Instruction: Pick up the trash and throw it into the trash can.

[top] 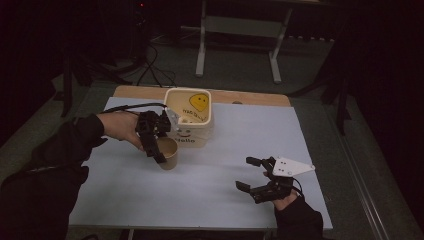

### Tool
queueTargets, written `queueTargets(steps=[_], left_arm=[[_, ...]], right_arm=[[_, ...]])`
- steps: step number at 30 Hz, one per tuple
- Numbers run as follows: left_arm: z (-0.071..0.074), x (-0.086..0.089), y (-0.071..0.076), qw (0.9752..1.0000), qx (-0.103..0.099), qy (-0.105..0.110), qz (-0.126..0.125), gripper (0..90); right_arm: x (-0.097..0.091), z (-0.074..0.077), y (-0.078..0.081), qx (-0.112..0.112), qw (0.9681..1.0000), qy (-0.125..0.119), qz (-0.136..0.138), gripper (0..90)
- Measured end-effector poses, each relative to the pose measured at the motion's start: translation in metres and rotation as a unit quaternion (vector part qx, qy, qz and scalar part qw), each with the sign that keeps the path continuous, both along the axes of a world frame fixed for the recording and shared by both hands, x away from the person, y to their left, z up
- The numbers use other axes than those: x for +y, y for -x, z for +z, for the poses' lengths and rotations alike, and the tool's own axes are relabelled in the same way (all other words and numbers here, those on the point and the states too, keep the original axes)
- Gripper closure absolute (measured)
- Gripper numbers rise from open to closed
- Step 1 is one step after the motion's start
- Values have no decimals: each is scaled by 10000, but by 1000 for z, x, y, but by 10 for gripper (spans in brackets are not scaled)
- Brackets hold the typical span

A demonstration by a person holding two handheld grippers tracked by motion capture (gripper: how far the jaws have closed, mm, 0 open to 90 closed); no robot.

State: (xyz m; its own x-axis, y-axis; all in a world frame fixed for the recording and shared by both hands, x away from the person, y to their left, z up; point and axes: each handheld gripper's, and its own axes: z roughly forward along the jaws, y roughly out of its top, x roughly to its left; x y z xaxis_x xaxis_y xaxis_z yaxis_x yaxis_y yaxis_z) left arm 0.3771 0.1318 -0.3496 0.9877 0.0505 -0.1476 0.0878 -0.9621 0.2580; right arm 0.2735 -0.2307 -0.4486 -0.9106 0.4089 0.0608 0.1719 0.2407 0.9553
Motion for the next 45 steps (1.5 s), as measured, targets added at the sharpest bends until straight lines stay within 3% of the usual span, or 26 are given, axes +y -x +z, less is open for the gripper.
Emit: queueTargets(steps=[24, 45], left_arm=[[39, -1, -11, 9995, -151, 272, -37, 269], [68, -15, -32, 9995, -255, 177, -48, 271]], right_arm=[[0, -1, -1, 22, 10000, 7, -29, 134], [0, -2, -1, 35, 10000, -43, -3, 134]])
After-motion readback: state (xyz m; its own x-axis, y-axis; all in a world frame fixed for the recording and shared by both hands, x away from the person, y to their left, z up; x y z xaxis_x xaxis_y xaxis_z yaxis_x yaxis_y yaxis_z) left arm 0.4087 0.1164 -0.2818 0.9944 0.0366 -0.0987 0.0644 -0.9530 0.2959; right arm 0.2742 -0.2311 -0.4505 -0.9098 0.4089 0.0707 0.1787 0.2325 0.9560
